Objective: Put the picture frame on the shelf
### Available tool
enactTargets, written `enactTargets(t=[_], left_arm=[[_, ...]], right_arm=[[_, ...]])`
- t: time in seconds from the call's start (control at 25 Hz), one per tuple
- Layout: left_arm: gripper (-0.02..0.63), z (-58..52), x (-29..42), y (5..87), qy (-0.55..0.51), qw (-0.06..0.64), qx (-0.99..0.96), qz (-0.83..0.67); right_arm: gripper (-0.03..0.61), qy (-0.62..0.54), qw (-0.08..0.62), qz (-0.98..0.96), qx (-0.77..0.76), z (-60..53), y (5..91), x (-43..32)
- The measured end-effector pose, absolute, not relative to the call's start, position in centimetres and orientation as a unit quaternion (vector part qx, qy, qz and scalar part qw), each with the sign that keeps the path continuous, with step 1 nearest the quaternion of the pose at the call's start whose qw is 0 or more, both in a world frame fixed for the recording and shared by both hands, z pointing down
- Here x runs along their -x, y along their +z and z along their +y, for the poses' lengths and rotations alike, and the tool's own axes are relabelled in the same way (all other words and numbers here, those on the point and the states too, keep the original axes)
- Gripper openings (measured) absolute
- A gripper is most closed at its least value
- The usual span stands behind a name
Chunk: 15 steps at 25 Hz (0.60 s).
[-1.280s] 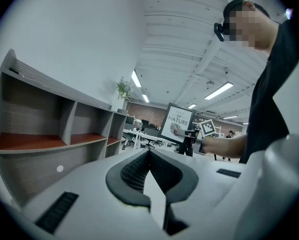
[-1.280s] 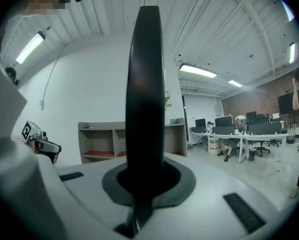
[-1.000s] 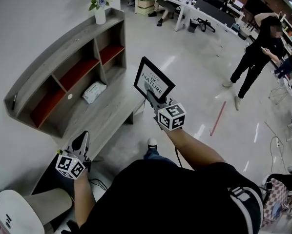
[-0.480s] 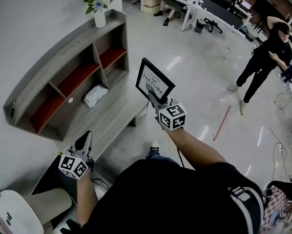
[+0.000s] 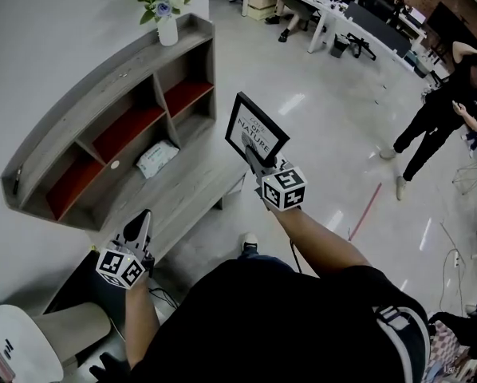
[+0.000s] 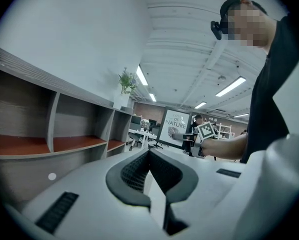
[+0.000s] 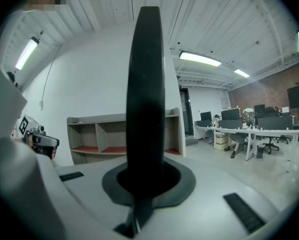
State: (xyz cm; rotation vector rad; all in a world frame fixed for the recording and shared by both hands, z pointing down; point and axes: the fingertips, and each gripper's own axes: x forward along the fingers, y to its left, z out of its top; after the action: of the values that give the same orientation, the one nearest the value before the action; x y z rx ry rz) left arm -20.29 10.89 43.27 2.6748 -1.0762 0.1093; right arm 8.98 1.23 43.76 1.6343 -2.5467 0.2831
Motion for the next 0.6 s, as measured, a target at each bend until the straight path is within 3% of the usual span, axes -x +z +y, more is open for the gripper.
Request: enactTargets(t=[0.6], left_arm=[[0.021,5.4,16.0,43.4,0.049,0.122,-0.915,-0.381]], right_arm=[[0.023,0.104,0.048,-0.848,-0.517,-5.8,45.3,-12.0]])
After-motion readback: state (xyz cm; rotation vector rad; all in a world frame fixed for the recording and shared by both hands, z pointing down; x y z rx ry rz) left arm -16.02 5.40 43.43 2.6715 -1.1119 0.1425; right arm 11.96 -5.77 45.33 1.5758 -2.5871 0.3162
